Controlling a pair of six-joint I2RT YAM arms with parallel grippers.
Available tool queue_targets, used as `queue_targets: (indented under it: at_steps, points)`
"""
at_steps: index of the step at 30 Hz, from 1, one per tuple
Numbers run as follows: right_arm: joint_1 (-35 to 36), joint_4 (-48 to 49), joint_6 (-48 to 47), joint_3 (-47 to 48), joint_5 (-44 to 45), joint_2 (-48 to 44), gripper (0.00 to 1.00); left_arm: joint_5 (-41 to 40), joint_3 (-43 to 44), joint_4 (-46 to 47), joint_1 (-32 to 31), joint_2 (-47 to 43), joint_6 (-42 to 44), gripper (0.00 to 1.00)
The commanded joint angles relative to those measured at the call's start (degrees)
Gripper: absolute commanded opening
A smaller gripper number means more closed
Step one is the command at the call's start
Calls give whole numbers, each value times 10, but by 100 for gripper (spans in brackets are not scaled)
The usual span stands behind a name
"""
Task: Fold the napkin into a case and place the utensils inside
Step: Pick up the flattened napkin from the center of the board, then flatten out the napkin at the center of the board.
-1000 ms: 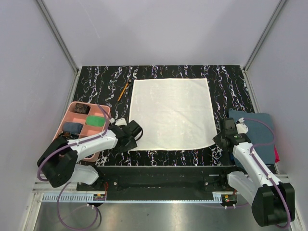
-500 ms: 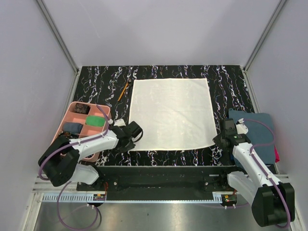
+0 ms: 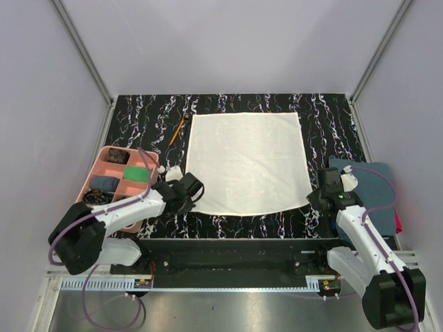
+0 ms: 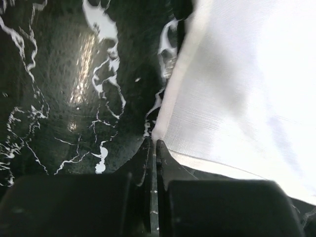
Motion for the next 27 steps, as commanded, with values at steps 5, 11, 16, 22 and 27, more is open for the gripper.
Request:
queue_targets:
  at_steps: [5, 11, 16, 22, 27]
  points:
    - [-2, 25, -153, 164, -25, -109, 0, -16, 136, 108, -1, -141, 258, 0]
    - [-2, 2, -251, 292, -70, -208, 0, 56, 224, 178, -1, -249, 367, 0]
    - [-2, -1, -316, 386, -135, -277, 0, 102, 270, 198, -1, -336, 408, 0]
    - [-2, 12, -333, 446, -159, -304, 0, 146, 307, 204, -1, -364, 397, 0]
    - [-2, 23, -311, 442, -88, -268, 0, 89, 338, 225, -1, -329, 401, 0]
